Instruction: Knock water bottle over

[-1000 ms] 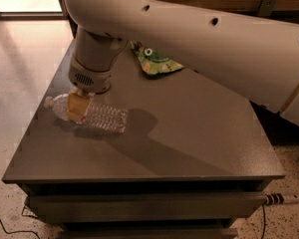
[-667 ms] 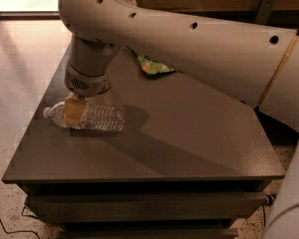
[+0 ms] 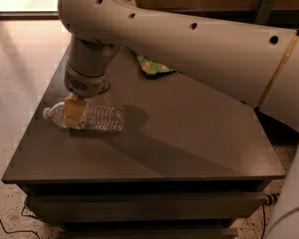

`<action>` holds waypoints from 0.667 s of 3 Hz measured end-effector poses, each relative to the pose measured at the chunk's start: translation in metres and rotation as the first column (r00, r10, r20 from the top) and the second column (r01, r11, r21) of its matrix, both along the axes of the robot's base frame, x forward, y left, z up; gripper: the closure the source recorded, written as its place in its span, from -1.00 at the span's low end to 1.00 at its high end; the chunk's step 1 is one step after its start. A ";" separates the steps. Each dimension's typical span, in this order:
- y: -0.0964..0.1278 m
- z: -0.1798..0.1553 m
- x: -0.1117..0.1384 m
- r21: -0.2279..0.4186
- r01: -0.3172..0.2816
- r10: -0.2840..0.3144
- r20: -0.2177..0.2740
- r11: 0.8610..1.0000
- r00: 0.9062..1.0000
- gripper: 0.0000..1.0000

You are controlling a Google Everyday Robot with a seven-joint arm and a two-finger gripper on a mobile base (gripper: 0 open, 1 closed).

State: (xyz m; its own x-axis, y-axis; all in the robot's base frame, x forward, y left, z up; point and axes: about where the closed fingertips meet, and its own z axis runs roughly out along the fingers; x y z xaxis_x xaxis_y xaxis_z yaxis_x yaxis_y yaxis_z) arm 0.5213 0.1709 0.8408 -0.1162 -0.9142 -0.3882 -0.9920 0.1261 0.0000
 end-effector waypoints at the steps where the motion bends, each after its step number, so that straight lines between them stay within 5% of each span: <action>1: 0.000 0.000 -0.001 0.000 -0.001 0.001 0.001 1.000 1.000 -0.43; 2: 0.000 0.001 -0.002 -0.001 -0.003 0.003 0.002 1.000 1.000 -0.90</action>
Offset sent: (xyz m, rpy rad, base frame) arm -0.0006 0.0001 0.0003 -0.0003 -0.0007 0.0009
